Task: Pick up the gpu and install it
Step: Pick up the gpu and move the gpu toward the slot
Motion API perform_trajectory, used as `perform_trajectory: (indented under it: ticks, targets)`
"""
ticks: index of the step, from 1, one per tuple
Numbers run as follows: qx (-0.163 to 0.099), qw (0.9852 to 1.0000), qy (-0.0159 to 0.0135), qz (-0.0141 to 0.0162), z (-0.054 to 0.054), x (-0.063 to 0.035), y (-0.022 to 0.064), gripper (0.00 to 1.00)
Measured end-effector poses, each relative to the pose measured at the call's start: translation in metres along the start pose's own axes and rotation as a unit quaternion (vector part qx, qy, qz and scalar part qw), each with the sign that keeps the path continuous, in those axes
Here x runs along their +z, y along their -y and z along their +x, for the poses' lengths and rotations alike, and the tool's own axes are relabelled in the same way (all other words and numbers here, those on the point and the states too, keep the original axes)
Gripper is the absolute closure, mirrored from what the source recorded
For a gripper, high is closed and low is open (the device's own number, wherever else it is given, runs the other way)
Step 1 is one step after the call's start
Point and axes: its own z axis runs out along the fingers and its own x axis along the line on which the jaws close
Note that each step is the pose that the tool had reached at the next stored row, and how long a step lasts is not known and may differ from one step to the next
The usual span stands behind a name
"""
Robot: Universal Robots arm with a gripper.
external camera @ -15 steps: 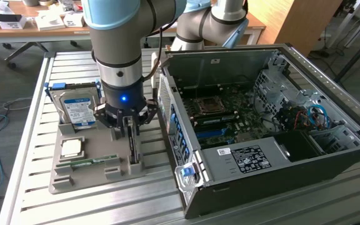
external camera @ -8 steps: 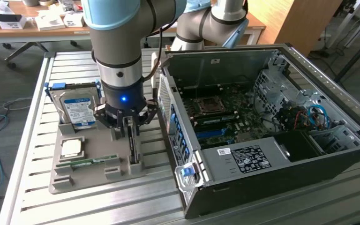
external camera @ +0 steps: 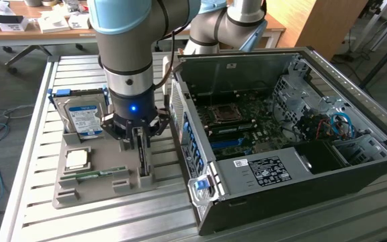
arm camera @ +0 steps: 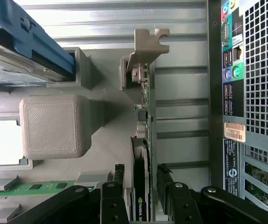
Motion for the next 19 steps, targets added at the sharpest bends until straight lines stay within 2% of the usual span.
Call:
perform_trajectory:
  ticks: [6,19]
  targets:
    - [-0.01,0.9999,-0.0005,-0.0001,-0.0002,0.0003,0.0025,0.58]
    - [-0.01,0.9999,-0.0006,-0.0001,-0.0017,0.0006,0.004,0.58]
